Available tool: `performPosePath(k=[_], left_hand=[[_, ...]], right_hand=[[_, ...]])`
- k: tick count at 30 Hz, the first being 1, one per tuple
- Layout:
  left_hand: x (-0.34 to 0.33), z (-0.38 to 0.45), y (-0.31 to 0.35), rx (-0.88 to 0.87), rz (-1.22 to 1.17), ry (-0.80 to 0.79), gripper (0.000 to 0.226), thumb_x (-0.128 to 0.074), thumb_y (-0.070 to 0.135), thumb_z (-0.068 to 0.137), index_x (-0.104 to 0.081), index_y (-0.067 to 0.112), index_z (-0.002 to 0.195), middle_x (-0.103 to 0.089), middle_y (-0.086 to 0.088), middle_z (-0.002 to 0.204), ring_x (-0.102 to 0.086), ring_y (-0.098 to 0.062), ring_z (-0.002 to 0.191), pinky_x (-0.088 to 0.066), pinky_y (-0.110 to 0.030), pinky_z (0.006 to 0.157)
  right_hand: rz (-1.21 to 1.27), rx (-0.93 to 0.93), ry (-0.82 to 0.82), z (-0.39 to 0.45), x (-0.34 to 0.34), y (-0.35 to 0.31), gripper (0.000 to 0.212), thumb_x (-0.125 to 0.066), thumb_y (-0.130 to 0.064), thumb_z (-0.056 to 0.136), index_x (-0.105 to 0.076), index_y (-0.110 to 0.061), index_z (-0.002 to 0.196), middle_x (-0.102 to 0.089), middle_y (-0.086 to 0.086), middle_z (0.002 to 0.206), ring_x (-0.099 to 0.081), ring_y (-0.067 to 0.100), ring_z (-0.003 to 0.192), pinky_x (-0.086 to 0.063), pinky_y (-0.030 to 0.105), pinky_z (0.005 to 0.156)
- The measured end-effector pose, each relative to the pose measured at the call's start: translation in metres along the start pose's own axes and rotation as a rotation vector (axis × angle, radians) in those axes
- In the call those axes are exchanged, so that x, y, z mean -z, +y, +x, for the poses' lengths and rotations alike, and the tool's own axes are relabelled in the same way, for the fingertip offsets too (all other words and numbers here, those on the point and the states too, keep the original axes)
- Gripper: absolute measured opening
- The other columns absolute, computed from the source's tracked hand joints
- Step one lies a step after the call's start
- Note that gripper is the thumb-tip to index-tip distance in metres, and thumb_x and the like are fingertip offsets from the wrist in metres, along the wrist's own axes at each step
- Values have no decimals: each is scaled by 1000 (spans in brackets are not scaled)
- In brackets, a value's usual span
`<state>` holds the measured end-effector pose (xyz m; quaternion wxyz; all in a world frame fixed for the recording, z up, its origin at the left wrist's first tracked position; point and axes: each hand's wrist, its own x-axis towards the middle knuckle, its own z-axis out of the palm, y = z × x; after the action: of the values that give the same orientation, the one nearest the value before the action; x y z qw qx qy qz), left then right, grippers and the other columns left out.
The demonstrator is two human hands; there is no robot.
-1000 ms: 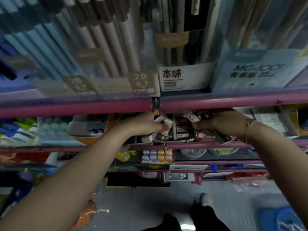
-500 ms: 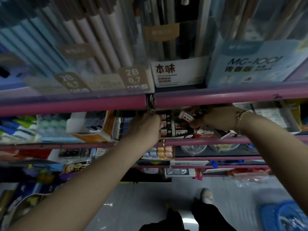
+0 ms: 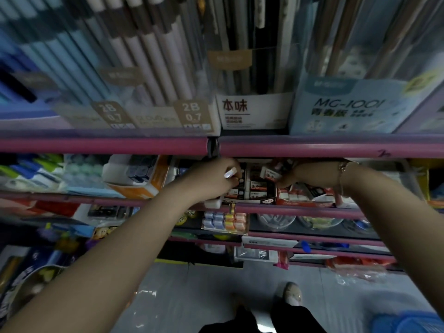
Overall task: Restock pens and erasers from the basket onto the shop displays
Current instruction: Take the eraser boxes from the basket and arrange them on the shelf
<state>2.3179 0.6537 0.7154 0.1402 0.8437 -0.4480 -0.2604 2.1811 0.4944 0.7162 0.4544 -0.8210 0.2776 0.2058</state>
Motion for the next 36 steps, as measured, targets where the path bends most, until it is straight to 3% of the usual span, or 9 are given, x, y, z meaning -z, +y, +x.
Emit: performPosePath(k=[3,7,10,13,16,19,25,32,36], left_hand=[[-4,-4,4,-48,-400,-40,16,-68,33,85,-60,41,98,-62,16,111,-57,-2,101,-45,-21,83],[-5,-2,15,12,-574,-64,12,-72,32,83,-65,37,92,-68,15,101,-61,-3,98,-48,-26,88],[-2,-2,12,111,-600,-51,30,-70,31,84,-66,13,107,-73,-5,98,-66,-19,94,-50,-38,88],[-4,7,7,239,-499,10,31,-67,30,85,-64,9,107,-71,-10,99,-67,-23,86,-52,-31,70],[-12,19,12,279,-431,36,33,-68,32,84,-61,10,108,-68,-8,98,-65,-22,86,-55,-34,73],[-26,28,22,204,-322,122,28,-68,33,83,-60,13,102,-63,-1,87,-58,-12,72,-40,-22,53],[-39,35,21,136,-145,280,22,-67,36,85,-59,18,94,-61,0,91,-58,-18,82,-35,-25,60],[-37,36,14,-2,-109,158,24,-72,35,81,-57,23,96,-59,2,91,-57,-17,78,-37,-23,58],[-37,37,15,-65,15,159,27,-73,32,80,-56,24,99,-57,4,95,-53,-13,75,-31,-19,51]], right_hand=[[64,54,13,-3,-1,-3,33,-70,-17,82,-64,-9,114,-66,12,111,-60,31,105,-48,38,92],[162,97,-7,-9,-6,-8,38,-75,-21,78,-65,-17,114,-67,1,111,-60,19,105,-44,37,100],[19,50,188,-17,-7,-6,41,-70,-42,80,-63,-18,113,-66,0,103,-59,14,96,-44,30,93],[-27,93,481,-29,-13,5,19,-62,-32,88,-63,-20,102,-58,-1,92,-51,12,81,-35,18,68],[132,132,513,-40,-29,18,17,-66,-16,86,-64,-33,82,-65,-5,86,-54,0,69,-36,4,52],[173,123,484,-48,-47,24,27,-66,-17,86,-61,-42,77,-67,-9,88,-60,3,75,-41,7,61],[240,105,537,-53,-62,25,22,-64,-18,87,-62,-39,84,-62,-15,80,-59,4,71,-42,-1,55],[272,90,545,-55,-67,18,19,-62,-13,87,-65,-29,96,-66,-3,87,-62,15,79,-46,16,64],[612,81,613,-52,-64,19,26,-72,-11,79,-57,-10,100,-65,1,80,-62,14,71,-50,12,59]])
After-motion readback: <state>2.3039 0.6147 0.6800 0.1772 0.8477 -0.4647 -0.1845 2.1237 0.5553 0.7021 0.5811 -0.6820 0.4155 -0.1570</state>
